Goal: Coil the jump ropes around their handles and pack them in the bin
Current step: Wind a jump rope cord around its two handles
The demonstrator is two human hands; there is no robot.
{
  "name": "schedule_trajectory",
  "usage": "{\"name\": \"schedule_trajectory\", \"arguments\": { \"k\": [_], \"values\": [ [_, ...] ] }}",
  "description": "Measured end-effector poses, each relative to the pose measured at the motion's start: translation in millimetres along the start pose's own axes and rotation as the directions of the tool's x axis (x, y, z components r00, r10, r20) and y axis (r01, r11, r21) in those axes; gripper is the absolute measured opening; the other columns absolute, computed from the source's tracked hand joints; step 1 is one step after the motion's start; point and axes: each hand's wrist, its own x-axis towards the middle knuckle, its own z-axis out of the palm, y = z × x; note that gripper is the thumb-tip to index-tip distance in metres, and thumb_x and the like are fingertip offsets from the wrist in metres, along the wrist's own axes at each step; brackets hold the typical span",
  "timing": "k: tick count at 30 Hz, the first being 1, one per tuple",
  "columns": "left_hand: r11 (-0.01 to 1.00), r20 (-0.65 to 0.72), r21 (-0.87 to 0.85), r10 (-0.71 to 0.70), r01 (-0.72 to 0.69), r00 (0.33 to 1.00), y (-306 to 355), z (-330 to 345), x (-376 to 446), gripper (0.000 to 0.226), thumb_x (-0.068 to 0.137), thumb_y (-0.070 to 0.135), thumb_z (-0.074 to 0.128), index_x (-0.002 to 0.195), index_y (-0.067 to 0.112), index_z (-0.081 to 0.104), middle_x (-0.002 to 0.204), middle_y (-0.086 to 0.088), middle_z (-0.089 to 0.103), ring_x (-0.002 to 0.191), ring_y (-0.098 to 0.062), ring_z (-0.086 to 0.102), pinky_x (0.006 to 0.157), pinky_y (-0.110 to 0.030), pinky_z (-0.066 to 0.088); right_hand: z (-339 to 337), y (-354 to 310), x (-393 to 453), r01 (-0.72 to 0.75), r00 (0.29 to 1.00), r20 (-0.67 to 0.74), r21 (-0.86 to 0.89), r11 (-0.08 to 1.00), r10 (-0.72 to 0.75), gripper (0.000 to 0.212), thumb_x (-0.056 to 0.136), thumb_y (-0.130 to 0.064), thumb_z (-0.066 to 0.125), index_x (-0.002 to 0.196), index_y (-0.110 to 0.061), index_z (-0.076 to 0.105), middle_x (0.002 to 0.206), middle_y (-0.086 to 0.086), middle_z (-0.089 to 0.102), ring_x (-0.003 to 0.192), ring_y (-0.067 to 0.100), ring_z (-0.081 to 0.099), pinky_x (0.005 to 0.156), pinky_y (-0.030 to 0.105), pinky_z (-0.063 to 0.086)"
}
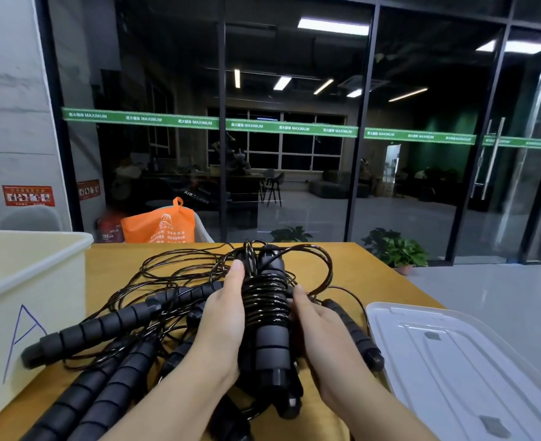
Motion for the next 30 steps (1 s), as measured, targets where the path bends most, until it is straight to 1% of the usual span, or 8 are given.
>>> {"name": "schedule_trajectory", "arguments": {
  "k": [4,9,13,19,23,24,27,30],
  "values": [
    [0.998,0.002,-0.056,0.006,-0.006,1.000,2,0,0,0.049,0.091,0.055,0.047,0.086,0.013,0.072,0.080,-0.011,0.075,0.081,-0.032,0.070,0.082,-0.050,0.055,3,-1,-3,0.055,0.998,0.033,0.070,0.996,-0.057,0.036,0.102,-0.034,0.042,0.092,-0.018,0.073,0.087,-0.003,0.075,0.085,0.013,0.070,0.074,0.026,0.054],
    [0.999,0.074,-0.045,-0.006,0.009,0.997,-2,2,0,0.058,0.090,0.057,0.047,0.086,0.006,0.074,0.087,-0.021,0.072,0.072,-0.033,0.068,0.069,-0.045,0.056,-3,-1,0,0.072,0.997,-0.057,0.256,0.964,-0.060,0.028,0.099,-0.020,0.052,0.082,-0.011,0.071,0.063,-0.003,0.061,0.048,0.004,0.049,0.047,0.015,0.039],
    [1.000,0.112,0.013,0.016,-0.017,0.994,-4,8,-5,0.057,0.092,0.053,0.046,0.092,0.002,0.073,0.088,-0.022,0.072,0.073,-0.035,0.069,0.068,-0.044,0.056,-9,-3,2,0.094,0.995,-0.078,0.411,0.907,-0.067,0.025,0.097,-0.015,0.055,0.086,-0.008,0.076,0.081,0.005,0.073,0.063,0.012,0.062,0.060,0.022,0.051],
    [0.984,0.096,0.088,0.148,-0.157,0.984,-1,10,-12,0.052,0.094,0.050,0.043,0.072,0.017,0.077,0.079,-0.007,0.075,0.080,-0.027,0.072,0.078,-0.042,0.056,-4,-3,-3,0.220,0.971,-0.161,0.329,0.918,-0.175,0.025,0.098,-0.016,0.053,0.090,-0.013,0.076,0.088,0.003,0.076,0.087,0.018,0.072,0.069,0.023,0.053],
    [0.971,0.030,0.127,0.199,-0.202,0.979,0,7,-10,0.052,0.094,0.050,0.043,0.074,0.013,0.074,0.081,-0.010,0.074,0.081,-0.025,0.071,0.082,-0.044,0.056,4,-4,-12,0.190,0.980,-0.014,0.389,0.901,-0.201,0.018,0.094,-0.018,0.056,0.101,-0.016,0.073,0.098,0.006,0.074,0.093,0.021,0.071,0.074,0.031,0.058],
    [0.966,0.030,0.134,0.217,-0.219,0.976,-1,7,-9,0.052,0.093,0.051,0.043,0.076,0.013,0.073,0.083,-0.012,0.073,0.083,-0.026,0.070,0.084,-0.046,0.055,7,-3,-12,0.170,0.980,0.026,0.401,0.900,-0.197,0.020,0.089,-0.020,0.062,0.108,-0.016,0.068,0.102,0.006,0.073,0.095,0.022,0.070,0.079,0.036,0.059],
    [0.959,0.050,0.128,0.247,-0.252,0.968,-8,6,-6,0.051,0.092,0.054,0.042,0.078,0.017,0.075,0.087,-0.011,0.074,0.090,-0.027,0.069,0.092,-0.050,0.051,10,0,-11,0.123,0.980,0.089,0.423,0.898,-0.176,0.065,0.063,-0.027,0.076,0.123,-0.019,0.054,0.111,0.003,0.070,0.101,0.022,0.069,0.087,0.046,0.057],
    [0.966,0.072,0.108,0.227,-0.233,0.971,-10,6,-4,0.049,0.095,0.051,0.040,0.076,0.024,0.076,0.086,-0.004,0.075,0.089,-0.022,0.071,0.090,-0.047,0.052,8,-1,-10,0.118,0.976,0.113,0.444,0.888,-0.187,0.074,0.057,-0.021,0.077,0.124,-0.025,0.045,0.111,0.001,0.071,0.101,0.021,0.069,0.083,0.043,0.058]
  ]
}}
